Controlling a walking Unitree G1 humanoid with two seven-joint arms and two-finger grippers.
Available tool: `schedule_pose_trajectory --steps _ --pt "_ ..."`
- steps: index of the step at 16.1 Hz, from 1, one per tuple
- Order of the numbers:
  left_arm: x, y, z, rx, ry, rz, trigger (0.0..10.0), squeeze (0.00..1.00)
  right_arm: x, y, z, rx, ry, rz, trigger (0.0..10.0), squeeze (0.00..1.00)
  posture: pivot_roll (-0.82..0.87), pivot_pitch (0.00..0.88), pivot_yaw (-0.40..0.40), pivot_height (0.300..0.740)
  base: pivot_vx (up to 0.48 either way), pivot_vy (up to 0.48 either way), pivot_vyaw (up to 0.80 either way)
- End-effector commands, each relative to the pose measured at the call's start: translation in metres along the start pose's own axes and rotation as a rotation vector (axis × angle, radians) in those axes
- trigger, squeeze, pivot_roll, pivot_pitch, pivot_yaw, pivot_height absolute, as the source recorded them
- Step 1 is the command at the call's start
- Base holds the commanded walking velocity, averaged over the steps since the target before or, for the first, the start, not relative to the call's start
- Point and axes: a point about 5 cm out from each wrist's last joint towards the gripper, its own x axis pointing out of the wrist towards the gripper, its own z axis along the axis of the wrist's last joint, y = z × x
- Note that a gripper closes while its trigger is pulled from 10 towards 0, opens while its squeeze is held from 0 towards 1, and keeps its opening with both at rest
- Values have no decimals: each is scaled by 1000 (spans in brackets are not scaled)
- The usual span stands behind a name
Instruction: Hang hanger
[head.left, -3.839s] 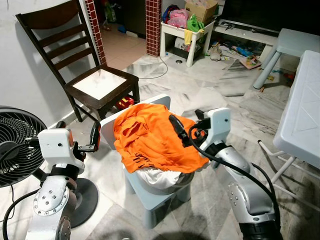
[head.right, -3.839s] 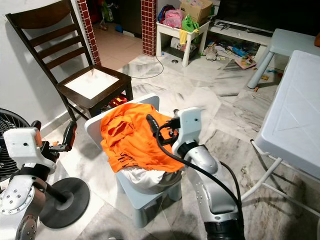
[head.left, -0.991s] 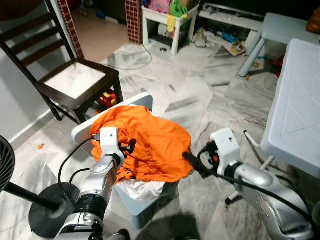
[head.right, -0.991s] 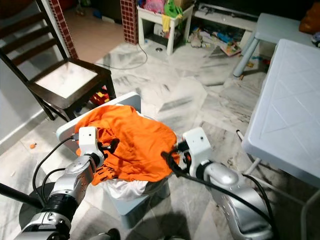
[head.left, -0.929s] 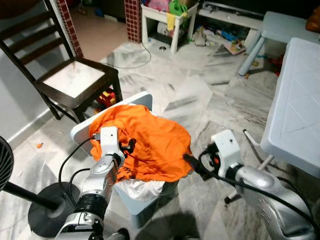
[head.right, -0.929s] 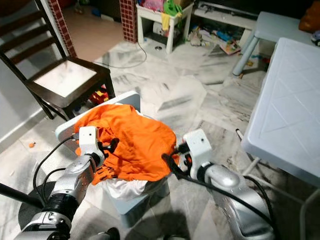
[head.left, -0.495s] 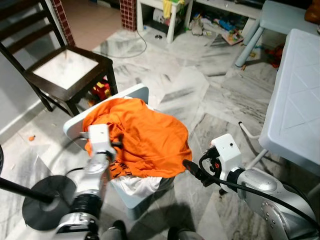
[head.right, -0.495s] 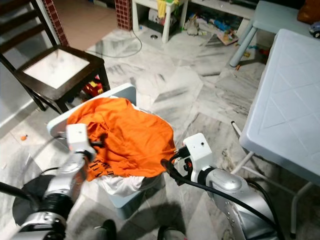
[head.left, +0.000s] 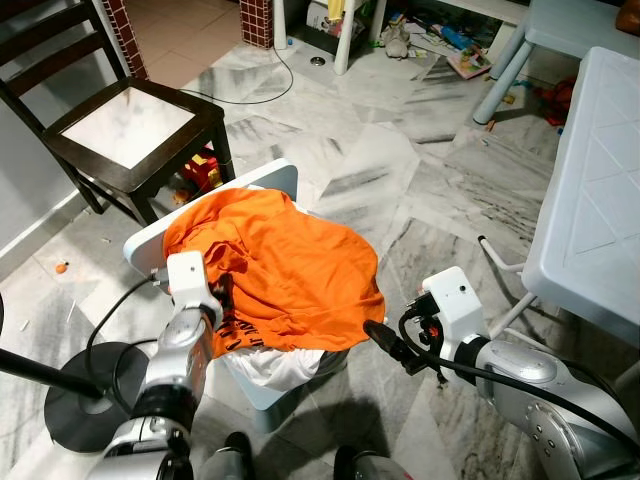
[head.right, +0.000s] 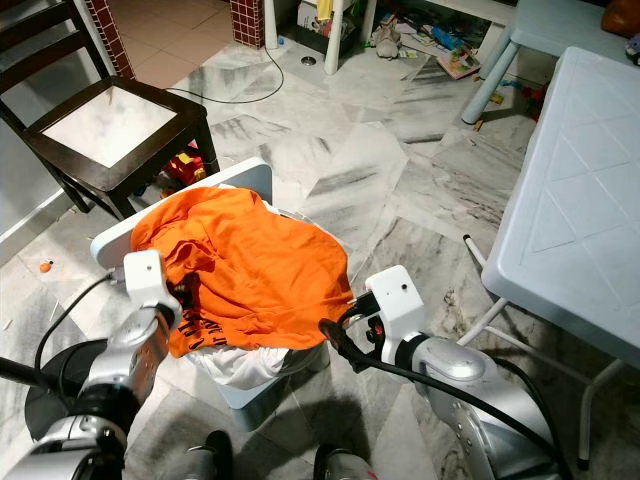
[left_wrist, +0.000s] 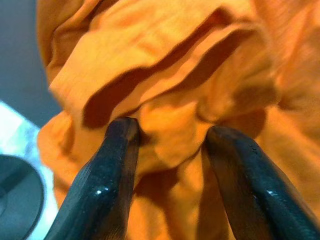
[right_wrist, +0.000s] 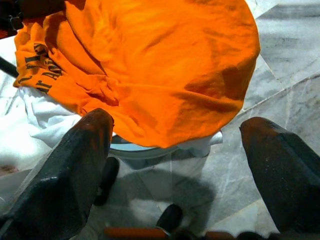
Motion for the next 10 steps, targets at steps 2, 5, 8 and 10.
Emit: schedule_pose_trajectory --steps 2,5,8,10 --pt "-1 1 -8 3 35 -4 0 0 -1 2 1 -5 -1 2 10000 0 -180 257 -72 740 0 0 0" --pt "1 0 -6 -16 34 -13 0 0 1 2 2 -6 -6 -2 10000 0 -174 250 -67 740 0 0 0" --pt "2 2 -5 -2 38 -12 0 0 4 3 4 -5 -14 3 10000 0 -167 242 -65 740 0 0 0" --pt "2 4 -1 0 12 -4 0 0 5 2 3 -5 -13 2 10000 0 -162 236 -62 740 0 0 0"
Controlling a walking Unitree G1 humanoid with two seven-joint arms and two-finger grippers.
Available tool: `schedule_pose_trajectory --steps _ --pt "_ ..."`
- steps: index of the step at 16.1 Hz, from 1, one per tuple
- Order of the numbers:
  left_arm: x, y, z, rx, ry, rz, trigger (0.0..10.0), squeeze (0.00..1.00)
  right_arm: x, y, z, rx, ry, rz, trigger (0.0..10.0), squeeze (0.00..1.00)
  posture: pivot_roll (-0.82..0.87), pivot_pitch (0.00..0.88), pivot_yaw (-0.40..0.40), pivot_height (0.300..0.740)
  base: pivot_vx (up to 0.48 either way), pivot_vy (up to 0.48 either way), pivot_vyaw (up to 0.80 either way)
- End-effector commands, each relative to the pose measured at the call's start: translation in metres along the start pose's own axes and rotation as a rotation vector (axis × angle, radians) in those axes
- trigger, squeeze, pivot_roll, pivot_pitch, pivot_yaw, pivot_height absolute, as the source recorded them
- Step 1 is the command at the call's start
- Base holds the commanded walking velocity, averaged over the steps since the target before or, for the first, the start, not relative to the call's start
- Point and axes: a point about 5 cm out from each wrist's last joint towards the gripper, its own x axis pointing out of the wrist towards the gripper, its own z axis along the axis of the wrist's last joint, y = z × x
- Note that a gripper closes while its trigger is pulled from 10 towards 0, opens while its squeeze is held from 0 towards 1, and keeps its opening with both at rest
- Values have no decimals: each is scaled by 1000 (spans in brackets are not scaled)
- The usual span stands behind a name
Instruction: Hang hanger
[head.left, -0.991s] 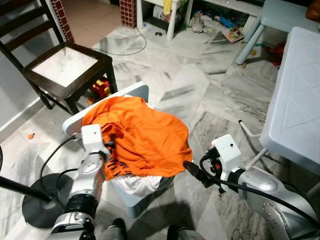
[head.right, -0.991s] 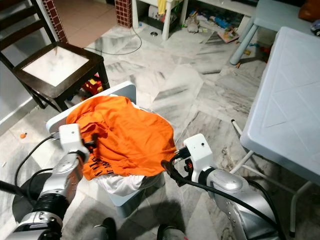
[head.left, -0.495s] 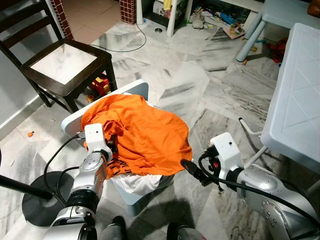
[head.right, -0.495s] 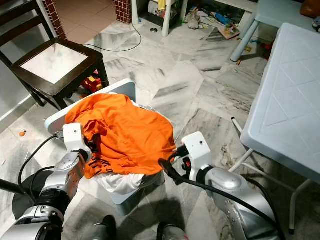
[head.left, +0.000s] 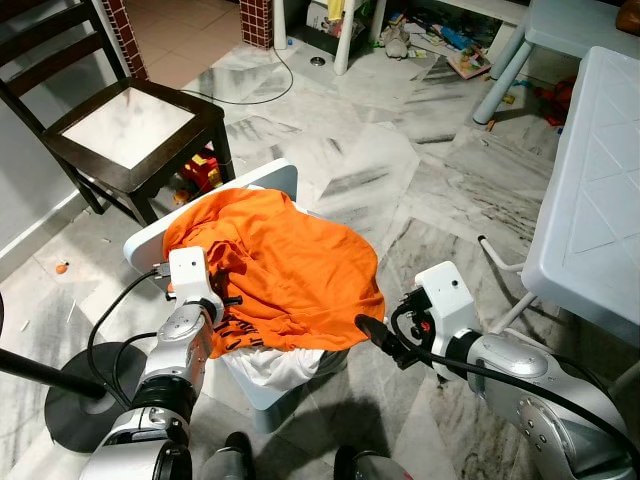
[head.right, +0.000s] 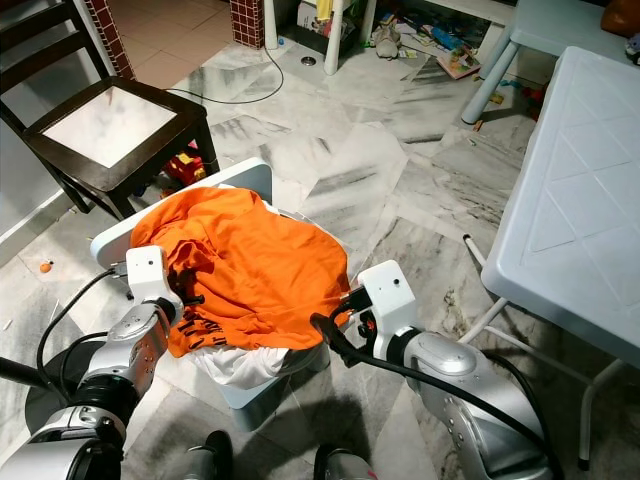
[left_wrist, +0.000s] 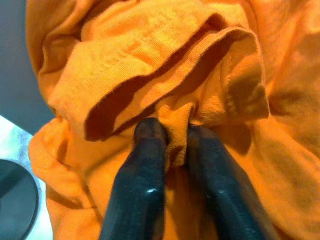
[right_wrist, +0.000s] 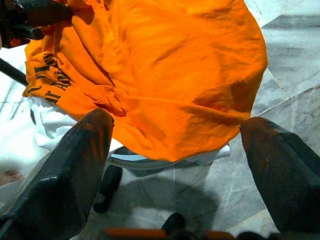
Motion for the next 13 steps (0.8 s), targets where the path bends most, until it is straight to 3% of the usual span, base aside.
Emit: schedule_pose_trajectory --steps 1,6,8,10,11,13 --pt "0 1 0 4 -5 3 0 0 0 -2 -3 1 9 -13 10000 0 -159 234 -63 740 0 0 0" --pt "0 -1 12 18 -79 -1 0 0 5 0 -1 0 -2 -3 10000 0 -145 225 -60 740 0 0 0" --pt "-1 -7 33 129 -219 -31 0 0 6 -1 1 -1 -18 -11 10000 0 -143 224 -58 740 0 0 0" --pt "-9 -37 74 279 -458 -146 0 0 7 -3 5 -1 -45 -33 10000 0 -134 221 -55 740 0 0 0" --pt "-19 -60 96 355 -599 -226 0 0 8 -3 6 0 -53 -36 10000 0 -129 219 -52 740 0 0 0" --pt "-28 -84 107 402 -686 -320 0 0 10 0 5 1 -56 -32 10000 0 -125 217 -50 740 0 0 0"
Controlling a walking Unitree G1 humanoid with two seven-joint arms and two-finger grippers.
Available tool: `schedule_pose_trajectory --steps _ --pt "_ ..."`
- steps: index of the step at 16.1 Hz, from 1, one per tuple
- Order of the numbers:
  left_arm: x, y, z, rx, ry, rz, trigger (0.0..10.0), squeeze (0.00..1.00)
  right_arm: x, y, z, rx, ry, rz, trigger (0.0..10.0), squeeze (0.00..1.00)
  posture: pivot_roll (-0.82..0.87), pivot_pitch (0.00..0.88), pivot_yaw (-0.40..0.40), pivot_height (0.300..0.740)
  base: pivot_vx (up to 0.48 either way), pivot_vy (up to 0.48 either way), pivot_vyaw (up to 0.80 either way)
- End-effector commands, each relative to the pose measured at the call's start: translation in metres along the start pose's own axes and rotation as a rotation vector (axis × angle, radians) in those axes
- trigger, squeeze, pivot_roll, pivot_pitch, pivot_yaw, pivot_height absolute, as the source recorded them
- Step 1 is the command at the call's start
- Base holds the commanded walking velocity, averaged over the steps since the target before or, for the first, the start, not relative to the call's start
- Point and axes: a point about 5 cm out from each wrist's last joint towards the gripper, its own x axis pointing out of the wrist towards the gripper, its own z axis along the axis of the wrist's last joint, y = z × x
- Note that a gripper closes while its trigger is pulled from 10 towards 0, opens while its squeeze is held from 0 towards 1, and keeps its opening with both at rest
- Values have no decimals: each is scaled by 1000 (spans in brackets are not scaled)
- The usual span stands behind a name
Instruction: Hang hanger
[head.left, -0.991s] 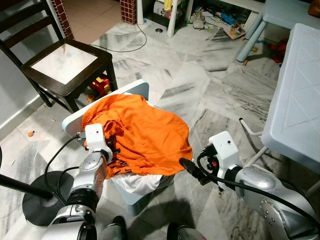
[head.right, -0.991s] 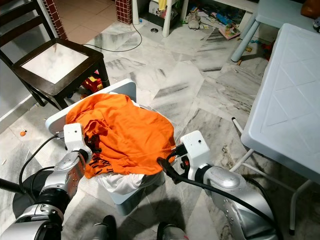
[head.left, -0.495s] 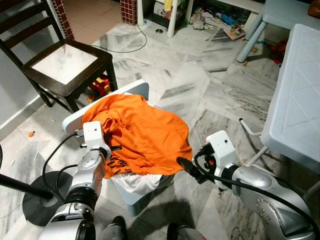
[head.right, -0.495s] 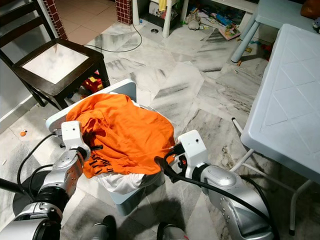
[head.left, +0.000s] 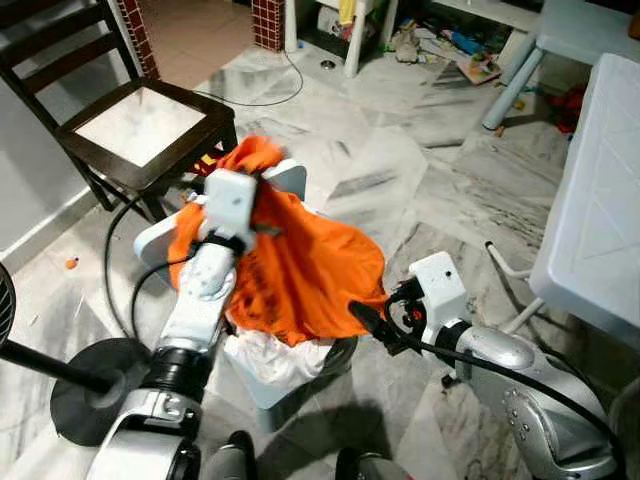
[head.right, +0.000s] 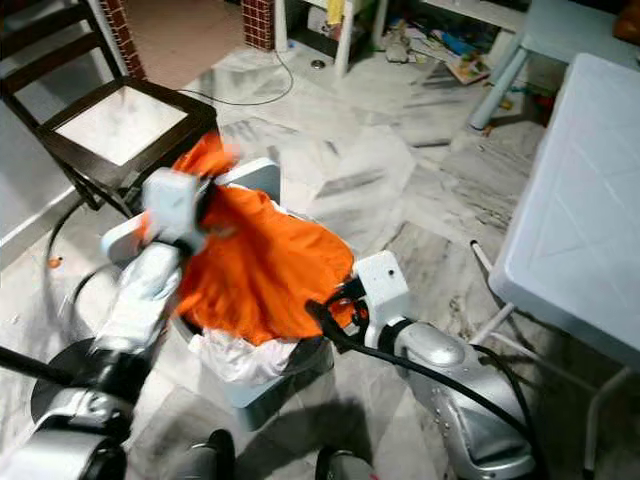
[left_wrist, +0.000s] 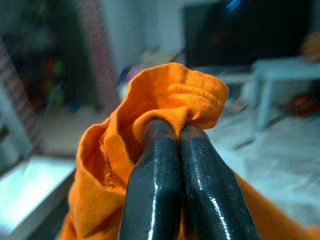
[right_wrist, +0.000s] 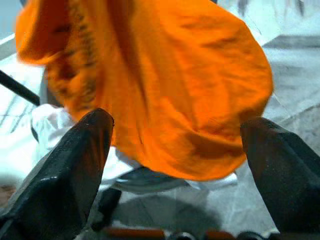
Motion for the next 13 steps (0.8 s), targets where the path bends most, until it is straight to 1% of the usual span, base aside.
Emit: schedule_pose_trajectory --steps 1,2,3,4,5,6,7,8,9,11,12,13 --pt "0 -28 13 17 -75 -153 0 0 0 1 -3 -6 5 -16 10000 0 -123 215 -46 740 0 0 0" --pt "-5 -54 21 18 -120 -305 0 0 0 1 -3 -5 0 -17 10000 0 -119 213 -44 740 0 0 0" --pt "-11 -69 21 22 -122 -415 0 0 1 0 -3 -5 -3 -22 10000 0 -117 213 -41 740 0 0 0" --pt "-15 -77 18 28 -112 -476 0 0 1 0 -3 -5 -5 -24 10000 0 -115 212 -38 740 0 0 0" --pt "-24 -87 11 34 -86 -531 0 0 2 -1 -2 -4 -10 -27 10000 0 -114 210 -35 740 0 0 0" --pt "-32 -89 1 56 -29 -530 0 0 3 -1 -2 -4 -13 -28 10000 0 -113 207 -33 740 0 0 0" --pt "-38 -86 -6 67 2 -508 0 0 4 0 -2 -3 -15 -29 10000 0 -110 205 -31 740 0 0 0" --pt "-45 -78 -15 77 52 -457 0 0 3 -1 -2 -3 -16 -30 10000 0 -110 205 -31 740 0 0 0" --pt "-53 -71 -23 70 97 -423 0 0 4 -1 -2 -3 -17 -31 10000 0 -99 203 -33 740 0 0 0" --pt "-67 -53 -36 101 166 -392 0 0 6 0 -2 -3 -21 -27 10000 0 -87 200 -38 740 0 0 0" --pt "-71 -44 -41 122 194 -377 157 0 8 1 -1 -3 -25 -20 10000 0 -82 198 -39 740 0 0 0" --pt "-71 -44 -41 122 194 -377 157 0 8 1 -1 -3 -25 -20 10000 0 -82 198 -39 740 0 0 0"
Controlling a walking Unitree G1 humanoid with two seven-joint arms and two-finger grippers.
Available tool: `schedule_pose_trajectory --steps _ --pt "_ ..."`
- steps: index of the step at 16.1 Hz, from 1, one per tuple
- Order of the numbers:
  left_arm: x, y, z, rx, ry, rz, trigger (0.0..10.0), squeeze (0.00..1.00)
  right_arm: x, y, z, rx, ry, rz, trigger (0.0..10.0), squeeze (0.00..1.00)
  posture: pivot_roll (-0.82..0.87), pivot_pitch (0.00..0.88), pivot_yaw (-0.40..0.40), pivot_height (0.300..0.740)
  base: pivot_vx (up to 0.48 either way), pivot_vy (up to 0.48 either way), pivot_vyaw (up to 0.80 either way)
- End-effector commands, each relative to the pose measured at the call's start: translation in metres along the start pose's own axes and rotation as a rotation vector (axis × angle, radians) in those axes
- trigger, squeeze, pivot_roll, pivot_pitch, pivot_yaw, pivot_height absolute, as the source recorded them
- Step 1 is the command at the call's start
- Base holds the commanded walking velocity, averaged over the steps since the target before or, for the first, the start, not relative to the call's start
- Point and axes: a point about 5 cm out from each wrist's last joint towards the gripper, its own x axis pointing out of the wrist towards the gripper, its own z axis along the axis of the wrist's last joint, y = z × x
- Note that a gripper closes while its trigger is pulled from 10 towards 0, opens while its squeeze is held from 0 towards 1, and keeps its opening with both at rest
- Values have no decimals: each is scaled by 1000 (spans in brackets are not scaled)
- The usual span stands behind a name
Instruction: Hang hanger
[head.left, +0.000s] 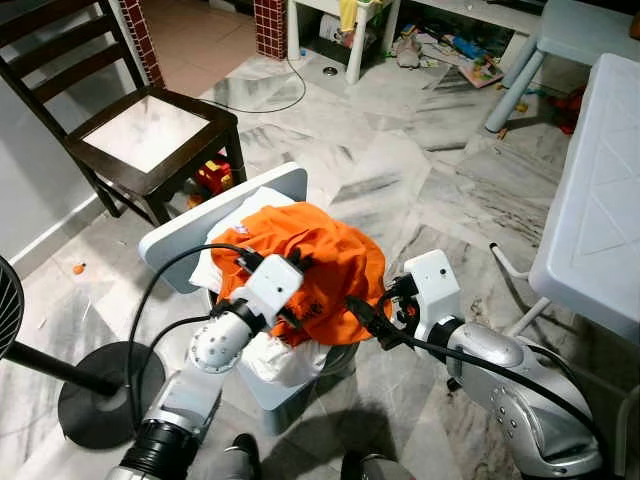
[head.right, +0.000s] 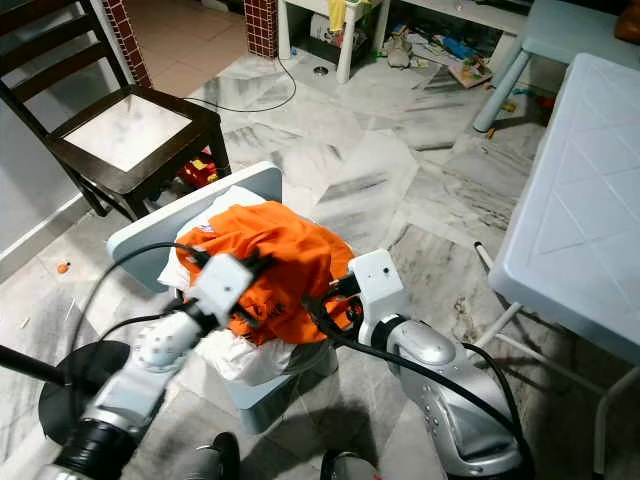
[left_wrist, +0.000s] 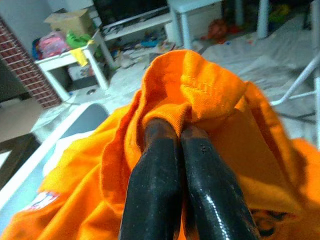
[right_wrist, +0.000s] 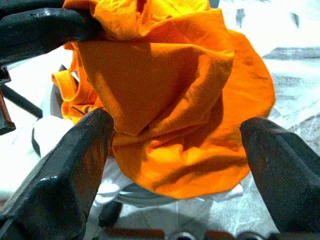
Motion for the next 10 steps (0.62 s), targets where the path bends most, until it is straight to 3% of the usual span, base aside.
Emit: schedule_pose_trajectory --steps 1,3,4,5,6,8,10 --pt "-4 9 2 24 16 36 10000 0 2 1 0 -7 1 4 10000 0 -70 191 -44 740 0 0 0" --pt "-9 21 6 51 24 85 10000 0 4 2 0 -8 -2 9 10000 0 -67 188 -43 740 0 0 0" --pt "-12 25 9 55 18 103 10000 431 5 1 0 -9 -3 8 10000 0 -64 188 -41 740 0 0 0" --pt "-17 28 13 47 10 117 10000 1000 5 1 1 -8 -5 8 10000 0 -61 189 -39 740 0 0 0" --pt "-19 28 15 43 -1 111 10000 1000 5 1 0 -8 -5 7 10000 0 -61 189 -39 740 0 0 0" --pt "-24 21 28 112 -57 -1 10000 1000 6 3 -1 -4 -8 10 10000 0 -55 189 -36 740 0 0 0" --pt "-28 24 48 107 -130 -11 10000 1000 7 5 -1 -7 -13 12 10000 0 -55 187 -33 740 0 0 0"
